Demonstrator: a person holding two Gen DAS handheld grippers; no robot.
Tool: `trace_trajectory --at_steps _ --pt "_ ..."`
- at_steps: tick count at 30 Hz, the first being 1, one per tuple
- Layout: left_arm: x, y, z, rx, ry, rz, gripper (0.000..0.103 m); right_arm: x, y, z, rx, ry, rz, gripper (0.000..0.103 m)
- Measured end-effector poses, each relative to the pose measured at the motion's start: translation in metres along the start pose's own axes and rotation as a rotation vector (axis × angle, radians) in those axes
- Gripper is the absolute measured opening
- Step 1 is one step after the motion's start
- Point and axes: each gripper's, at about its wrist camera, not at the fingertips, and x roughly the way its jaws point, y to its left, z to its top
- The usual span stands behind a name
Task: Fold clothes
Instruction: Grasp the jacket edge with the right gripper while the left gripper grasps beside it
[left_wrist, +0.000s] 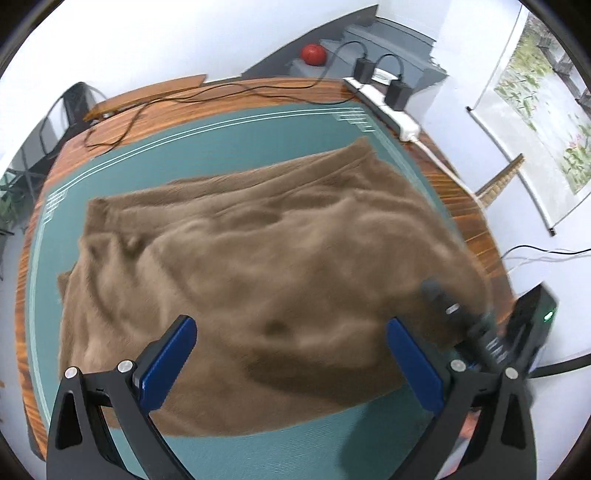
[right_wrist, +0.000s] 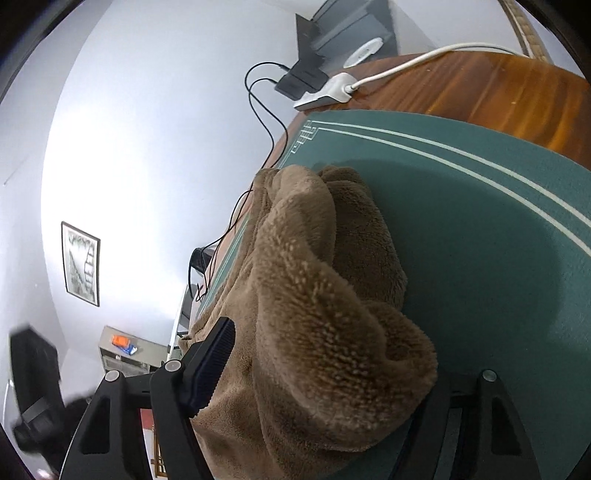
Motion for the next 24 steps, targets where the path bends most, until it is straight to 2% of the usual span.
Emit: trace_trajectory --at_steps 1,2,3,5,6,12,16,20,24 --pt "0.001 -0.006 0.009 0.013 0.005 -0.009 0.103 0.0 0.0 0.001 0.002 0.004 -0.005 0.074" --pt "0.002 -0.015 0.021 0.038 0.014 -0.008 0.103 0.0 -0.001 0.001 0.006 0.009 -0.011 0.064" --pt "0.003 -0.023 0.032 0.064 0.029 -0.012 0.103 -0.001 -0.002 0.001 0.008 0.007 -0.019 0.047" --pt "0.008 -0.038 0.049 0.105 0.063 -0.036 0.103 -0.005 -0.005 0.0 0.01 -0.001 -0.036 0.041" --pt "0.012 -0.046 0.059 0.121 0.082 -0.045 0.103 -0.008 0.0 -0.001 -0.028 -0.011 -0.052 0.038" --pt "0.047 -0.086 0.101 0.155 0.206 -0.08 0.103 -0.024 0.064 -0.015 -0.39 -0.104 -0.129 0.035" --pt "0.071 -0.101 0.117 0.183 0.285 -0.016 0.103 -0.028 0.097 -0.036 -0.592 -0.146 -0.146 0.035" --pt "0.101 -0.124 0.123 0.29 0.414 0.027 0.103 -0.028 0.111 -0.053 -0.684 -0.157 -0.158 0.035" --pt "0.127 -0.14 0.12 0.376 0.449 0.168 0.103 -0.024 0.114 -0.058 -0.707 -0.158 -0.156 0.035"
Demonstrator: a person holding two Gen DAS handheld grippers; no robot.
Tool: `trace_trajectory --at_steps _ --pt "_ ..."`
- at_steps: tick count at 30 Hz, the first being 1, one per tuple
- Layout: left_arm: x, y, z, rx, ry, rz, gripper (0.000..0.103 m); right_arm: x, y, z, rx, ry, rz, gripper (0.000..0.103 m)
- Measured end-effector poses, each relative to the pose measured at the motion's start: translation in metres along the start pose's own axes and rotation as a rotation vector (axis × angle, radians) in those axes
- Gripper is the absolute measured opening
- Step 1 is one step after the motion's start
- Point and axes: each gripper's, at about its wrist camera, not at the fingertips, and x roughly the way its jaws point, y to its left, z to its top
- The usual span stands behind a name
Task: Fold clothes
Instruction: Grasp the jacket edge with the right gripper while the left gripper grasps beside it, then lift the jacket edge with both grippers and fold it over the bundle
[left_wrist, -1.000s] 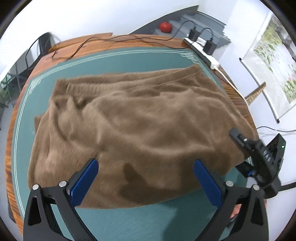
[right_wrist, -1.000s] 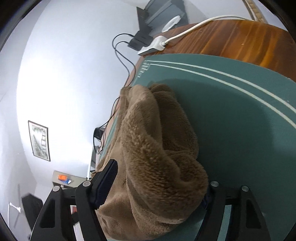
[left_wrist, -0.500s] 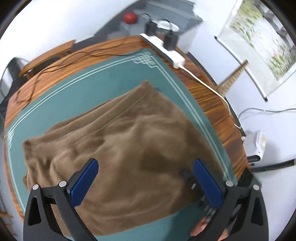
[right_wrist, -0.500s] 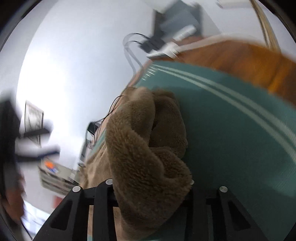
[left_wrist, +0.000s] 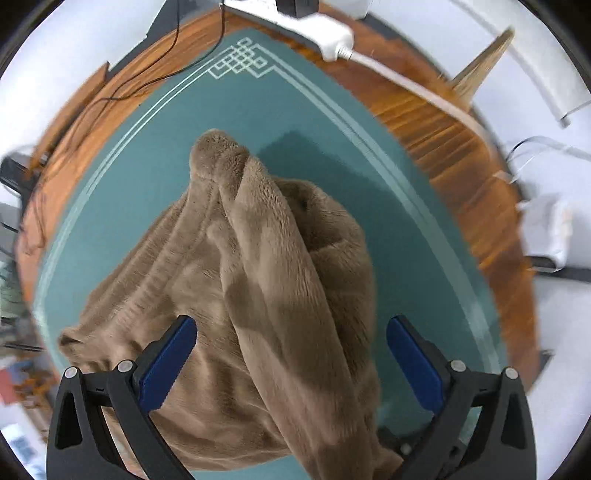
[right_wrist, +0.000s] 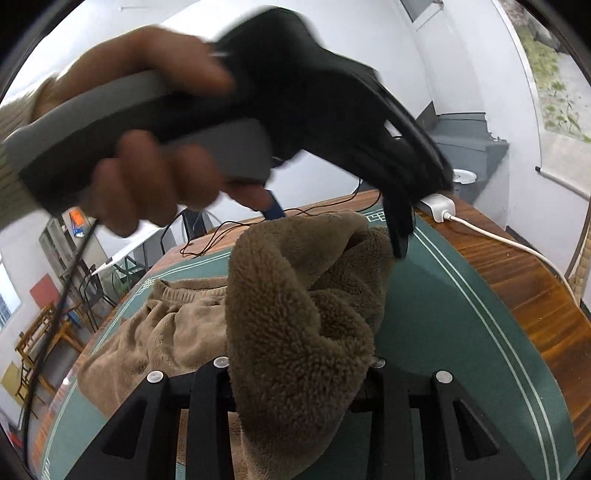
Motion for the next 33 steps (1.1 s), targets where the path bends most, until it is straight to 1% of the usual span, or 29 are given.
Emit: trace_trajectory --at_steps 2,4,5,6,8,12,14,17,21,23,24,26,28,30,33 --pt "0.009 -0.005 0.004 0.014 0.018 0.053 0.103 0.002 0.001 -0.001 -0.003 0.001 -0.001 0.035" --pt "0.017 -0.007 0.006 0.017 0.029 0.064 0.101 0.006 0.002 0.0 -0.01 0.002 -0.005 0.035" --pt "0.019 -0.008 0.006 0.022 0.031 0.061 0.091 0.005 0.004 -0.001 -0.014 0.004 -0.007 0.035" --pt "0.021 -0.009 0.005 0.029 0.035 0.058 0.073 0.008 0.004 0.0 -0.016 0.006 -0.009 0.035" --pt "0.025 -0.008 0.002 0.025 0.046 0.03 0.055 0.014 0.005 0.002 -0.022 0.013 -0.016 0.035" --pt "0.016 -0.001 -0.006 0.01 0.009 -0.019 0.04 0.008 0.009 0.003 -0.022 0.021 -0.027 0.035" --pt "0.008 0.008 -0.011 -0.011 -0.016 -0.058 0.037 0.007 0.013 0.006 -0.021 0.018 -0.032 0.035" --pt "-0.009 0.029 -0.024 -0.049 -0.056 -0.139 0.035 0.006 0.022 0.013 -0.02 0.005 -0.043 0.035" --pt "-0.037 0.072 -0.055 -0.103 -0.13 -0.246 0.035 -0.005 0.045 0.021 -0.02 -0.026 -0.047 0.035" --pt "-0.054 0.094 -0.066 -0.115 -0.166 -0.278 0.035 -0.009 0.064 0.03 -0.036 -0.046 -0.046 0.035" --pt "-0.063 0.11 -0.078 -0.127 -0.191 -0.3 0.035 -0.004 0.069 0.035 -0.045 -0.055 -0.045 0.035" --pt "-0.074 0.138 -0.099 -0.149 -0.225 -0.341 0.035 -0.005 0.096 0.039 -0.071 -0.071 -0.036 0.035" --pt "-0.08 0.175 -0.122 -0.177 -0.254 -0.387 0.035 -0.005 0.125 0.042 -0.097 -0.08 -0.022 0.035" --pt "-0.086 0.212 -0.144 -0.206 -0.282 -0.432 0.035 0.004 0.154 0.04 -0.132 -0.082 -0.004 0.035" --pt "-0.078 0.262 -0.18 -0.247 -0.315 -0.483 0.035 0.012 0.204 0.034 -0.182 -0.073 0.025 0.035"
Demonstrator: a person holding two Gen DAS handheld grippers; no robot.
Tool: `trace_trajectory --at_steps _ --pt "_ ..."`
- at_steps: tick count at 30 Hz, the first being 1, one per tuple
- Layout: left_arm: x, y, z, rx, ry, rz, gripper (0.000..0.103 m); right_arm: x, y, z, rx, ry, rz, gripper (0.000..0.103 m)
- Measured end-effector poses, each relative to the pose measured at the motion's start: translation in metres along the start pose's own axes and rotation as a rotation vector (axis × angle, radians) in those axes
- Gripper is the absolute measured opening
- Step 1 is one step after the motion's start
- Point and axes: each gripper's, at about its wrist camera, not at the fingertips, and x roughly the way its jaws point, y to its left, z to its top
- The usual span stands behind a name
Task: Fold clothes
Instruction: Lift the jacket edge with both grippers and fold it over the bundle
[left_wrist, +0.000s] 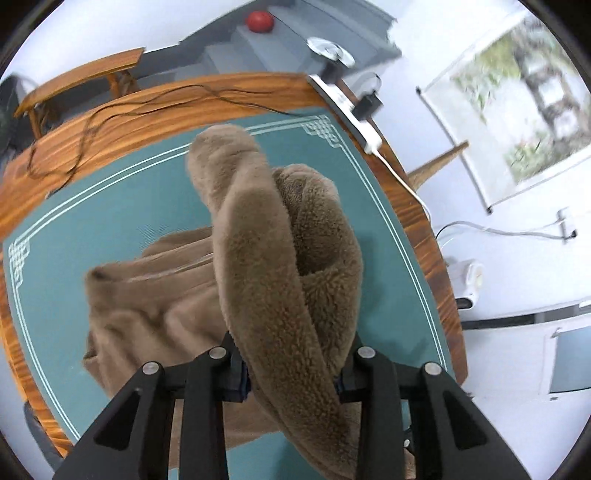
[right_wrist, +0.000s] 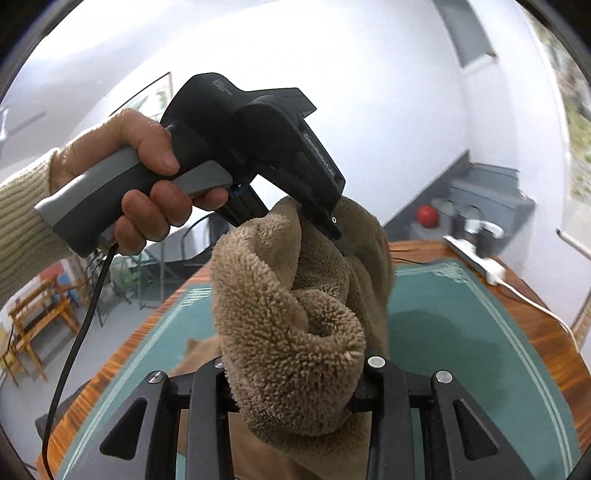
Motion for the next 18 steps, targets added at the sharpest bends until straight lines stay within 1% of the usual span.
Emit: trace_trajectory --at_steps 4,7,10,13,15,18 --pt "-0.02 0.076 -0.032 -0.065 -0.037 -0.047 0.035 0.031 0.052 -0.007 -0.058 0.041 0.042 0.035" --pt "-0.015 0.126 -0.053 -0.119 -0.047 -0.075 0.035 0.056 0.086 -0.02 -0.111 0.093 0.061 0.035" --pt "-0.002 0.168 -0.071 -0.177 -0.052 -0.118 0.035 0.079 0.109 -0.036 -0.155 0.155 0.071 0.035" --pt "0.009 0.2 -0.087 -0.23 -0.058 -0.172 0.035 0.094 0.13 -0.051 -0.198 0.205 0.077 0.035" --pt "0.013 0.213 -0.095 -0.247 -0.069 -0.21 0.035 0.097 0.143 -0.059 -0.226 0.228 0.08 0.035" --pt "0.015 0.224 -0.102 -0.25 -0.092 -0.247 0.036 0.104 0.15 -0.065 -0.251 0.246 0.079 0.035"
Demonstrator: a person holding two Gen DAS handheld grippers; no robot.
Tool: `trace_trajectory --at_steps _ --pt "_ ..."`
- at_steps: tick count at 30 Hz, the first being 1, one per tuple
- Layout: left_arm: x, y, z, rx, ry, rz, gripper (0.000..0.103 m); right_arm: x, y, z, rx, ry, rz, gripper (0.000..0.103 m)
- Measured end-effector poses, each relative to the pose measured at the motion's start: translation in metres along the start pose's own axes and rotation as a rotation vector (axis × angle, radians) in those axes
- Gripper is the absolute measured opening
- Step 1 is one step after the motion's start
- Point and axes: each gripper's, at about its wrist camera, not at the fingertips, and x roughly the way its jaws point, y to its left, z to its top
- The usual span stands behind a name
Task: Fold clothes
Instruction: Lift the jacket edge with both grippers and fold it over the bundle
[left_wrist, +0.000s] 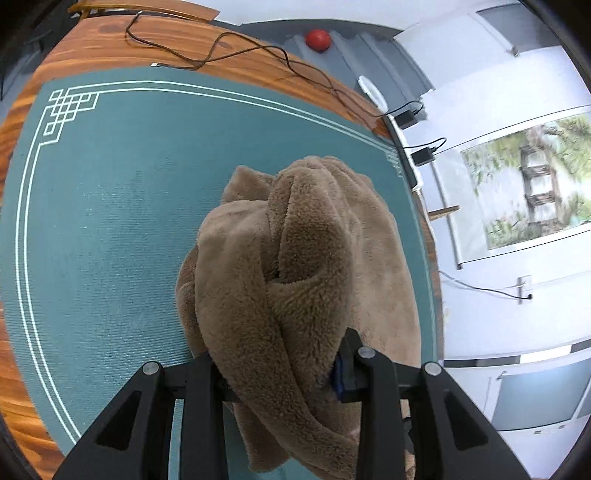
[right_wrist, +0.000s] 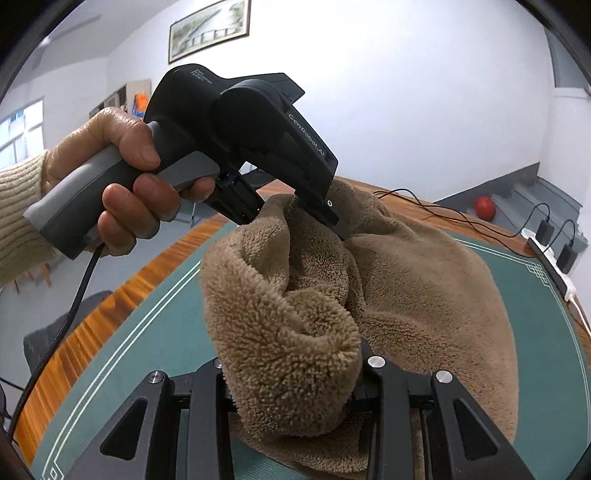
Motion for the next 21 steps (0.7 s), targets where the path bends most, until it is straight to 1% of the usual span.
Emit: trace_trajectory --at_steps 4,5,6,7,8,9,10,11,13,16,17,19,21 --pt "0.008 0.018 -0.006 -0.024 -0.011 -0.029 0.042 0.013 0.004 -0.004 -0.024 0.03 -0.001 0.036" --pt "0.01 0.022 -0.008 -0.033 -0.011 -0.037 0.045 0.015 0.005 -0.007 -0.029 0.038 0.0 0.037" --pt "0.013 0.027 -0.01 -0.043 -0.013 -0.043 0.047 0.018 0.006 -0.01 -0.033 0.047 0.0 0.043" --pt "0.015 0.03 -0.012 -0.047 -0.017 -0.043 0.056 0.019 0.007 -0.012 -0.037 0.051 0.015 0.047" --pt "0.016 0.033 -0.014 -0.049 -0.023 -0.03 0.067 0.02 0.008 -0.014 -0.039 0.054 0.033 0.056" --pt "0.016 0.037 -0.016 -0.051 -0.03 -0.012 0.077 0.021 0.008 -0.015 -0.045 0.055 0.052 0.068" --pt "0.017 0.039 -0.018 -0.053 -0.035 -0.002 0.079 0.021 0.011 -0.016 -0.056 0.054 0.073 0.073" --pt "0.017 0.041 -0.02 -0.056 -0.038 0.006 0.079 0.021 0.014 -0.018 -0.068 0.055 0.082 0.078" --pt "0.013 0.042 -0.023 -0.064 -0.042 0.012 0.079 0.022 0.019 -0.02 -0.078 0.059 0.098 0.078" --pt "0.003 0.037 -0.026 -0.054 -0.059 0.066 0.079 0.014 0.009 -0.018 -0.029 0.068 0.161 0.078" --pt "-0.002 0.034 -0.028 -0.045 -0.072 0.092 0.079 0.01 0.004 -0.017 -0.01 0.072 0.183 0.078" --pt "-0.015 0.023 -0.033 -0.025 -0.11 0.156 0.079 -0.011 -0.01 -0.014 0.024 0.039 0.212 0.078" --pt "-0.031 0.008 -0.041 -0.002 -0.158 0.23 0.079 -0.035 -0.024 -0.015 0.045 -0.01 0.181 0.078"
